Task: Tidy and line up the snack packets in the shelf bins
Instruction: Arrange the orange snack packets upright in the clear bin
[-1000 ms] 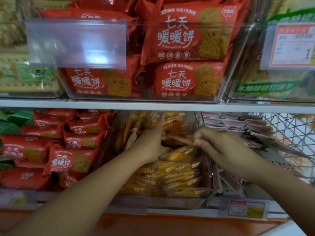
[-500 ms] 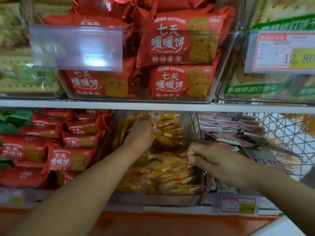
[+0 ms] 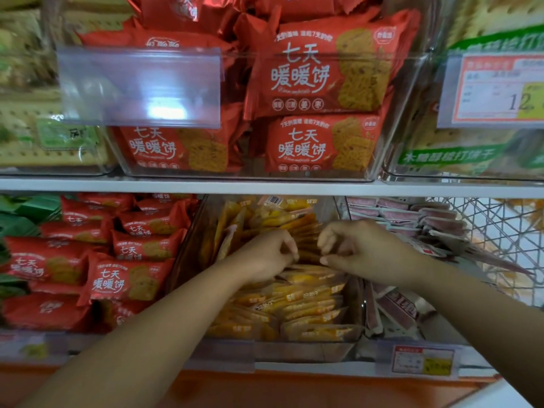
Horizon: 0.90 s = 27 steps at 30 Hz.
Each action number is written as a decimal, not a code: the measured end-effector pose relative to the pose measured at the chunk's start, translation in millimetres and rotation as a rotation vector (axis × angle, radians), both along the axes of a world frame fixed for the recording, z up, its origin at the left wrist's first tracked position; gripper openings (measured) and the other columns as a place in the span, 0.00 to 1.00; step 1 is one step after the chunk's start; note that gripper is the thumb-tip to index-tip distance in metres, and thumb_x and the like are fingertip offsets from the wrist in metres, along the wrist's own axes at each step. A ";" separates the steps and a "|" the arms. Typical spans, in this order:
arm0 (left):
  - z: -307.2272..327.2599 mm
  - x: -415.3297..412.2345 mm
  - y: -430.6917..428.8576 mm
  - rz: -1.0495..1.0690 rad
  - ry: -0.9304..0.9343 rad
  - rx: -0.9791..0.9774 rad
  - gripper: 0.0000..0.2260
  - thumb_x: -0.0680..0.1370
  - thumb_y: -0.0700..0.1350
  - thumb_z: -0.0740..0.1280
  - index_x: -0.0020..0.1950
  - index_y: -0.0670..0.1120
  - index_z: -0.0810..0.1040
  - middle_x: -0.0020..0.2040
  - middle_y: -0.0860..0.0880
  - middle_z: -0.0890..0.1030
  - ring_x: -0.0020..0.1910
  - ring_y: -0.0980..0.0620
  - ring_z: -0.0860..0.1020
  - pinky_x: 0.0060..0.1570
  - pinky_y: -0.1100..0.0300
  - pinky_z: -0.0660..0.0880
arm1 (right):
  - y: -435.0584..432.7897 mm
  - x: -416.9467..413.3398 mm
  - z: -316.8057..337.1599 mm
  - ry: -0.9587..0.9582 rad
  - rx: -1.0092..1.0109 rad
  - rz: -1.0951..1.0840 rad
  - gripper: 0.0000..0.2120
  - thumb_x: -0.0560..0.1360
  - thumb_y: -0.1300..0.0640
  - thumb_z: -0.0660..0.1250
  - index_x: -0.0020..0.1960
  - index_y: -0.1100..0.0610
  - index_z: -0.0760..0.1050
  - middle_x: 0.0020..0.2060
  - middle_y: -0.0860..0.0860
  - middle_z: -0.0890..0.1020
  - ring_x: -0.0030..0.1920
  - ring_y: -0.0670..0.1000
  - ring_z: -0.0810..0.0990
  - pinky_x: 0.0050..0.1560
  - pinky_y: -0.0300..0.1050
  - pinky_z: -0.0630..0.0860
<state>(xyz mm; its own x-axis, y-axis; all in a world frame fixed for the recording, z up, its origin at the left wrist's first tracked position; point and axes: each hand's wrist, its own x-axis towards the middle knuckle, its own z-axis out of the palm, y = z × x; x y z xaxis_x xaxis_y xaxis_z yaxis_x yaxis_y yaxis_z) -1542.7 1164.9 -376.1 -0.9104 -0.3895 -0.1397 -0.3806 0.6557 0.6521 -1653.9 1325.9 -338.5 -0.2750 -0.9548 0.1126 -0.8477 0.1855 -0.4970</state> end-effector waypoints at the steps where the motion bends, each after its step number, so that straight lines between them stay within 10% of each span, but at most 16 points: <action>1: 1.1 3.4 0.0 -0.042 -0.041 0.018 0.06 0.79 0.49 0.64 0.43 0.58 0.74 0.53 0.54 0.78 0.55 0.55 0.75 0.59 0.57 0.72 | -2.1 -1.5 1.7 -0.008 0.017 -0.009 0.11 0.70 0.54 0.74 0.49 0.48 0.74 0.42 0.45 0.80 0.36 0.41 0.79 0.36 0.30 0.71; 5: 19.4 10.9 -10.9 -0.166 -0.243 0.177 0.12 0.81 0.50 0.61 0.64 0.56 0.74 0.64 0.57 0.74 0.63 0.59 0.71 0.67 0.62 0.65 | -7.0 -11.0 4.0 0.257 0.136 0.006 0.22 0.70 0.44 0.71 0.62 0.46 0.73 0.54 0.42 0.79 0.54 0.45 0.78 0.57 0.42 0.71; 8: 27.6 1.1 -17.4 -0.112 -0.209 0.190 0.16 0.81 0.39 0.58 0.69 0.46 0.70 0.65 0.50 0.76 0.64 0.55 0.72 0.62 0.67 0.65 | -8.3 -4.6 -0.9 0.396 0.324 0.078 0.17 0.78 0.43 0.57 0.67 0.39 0.69 0.64 0.39 0.73 0.68 0.45 0.64 0.72 0.55 0.54; 18: 15.3 -29.4 -30.2 0.140 0.004 -0.765 0.17 0.79 0.43 0.62 0.67 0.52 0.70 0.65 0.45 0.75 0.63 0.43 0.74 0.58 0.50 0.71 | -6.2 1.0 -8.3 0.328 0.401 0.071 0.17 0.81 0.46 0.50 0.67 0.39 0.69 0.61 0.43 0.76 0.69 0.46 0.60 0.71 0.57 0.41; 23: 17.6 -31.4 -35.7 0.203 -0.069 -0.841 0.08 0.77 0.41 0.62 0.54 0.48 0.77 0.56 0.46 0.79 0.56 0.44 0.76 0.53 0.50 0.73 | -3.6 2.9 -8.1 0.324 0.367 0.063 0.17 0.81 0.47 0.51 0.67 0.39 0.69 0.59 0.46 0.76 0.67 0.46 0.61 0.71 0.55 0.44; 27: 21.4 -14.3 -29.1 0.140 0.246 -0.734 0.07 0.80 0.47 0.60 0.54 0.49 0.75 0.52 0.47 0.80 0.52 0.43 0.78 0.52 0.49 0.74 | -0.4 2.3 -11.6 0.273 0.256 0.055 0.16 0.80 0.47 0.54 0.66 0.39 0.71 0.58 0.44 0.77 0.67 0.44 0.62 0.71 0.52 0.45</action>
<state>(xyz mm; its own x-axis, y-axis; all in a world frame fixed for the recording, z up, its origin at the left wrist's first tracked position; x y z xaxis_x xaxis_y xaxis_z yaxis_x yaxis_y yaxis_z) -1557.0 1135.8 -354.7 -0.8171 -0.4178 0.3971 -0.3928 0.9078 0.1469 -1651.6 1325.5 -350.1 -0.2153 -0.9741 -0.0696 -0.9546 0.2249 -0.1952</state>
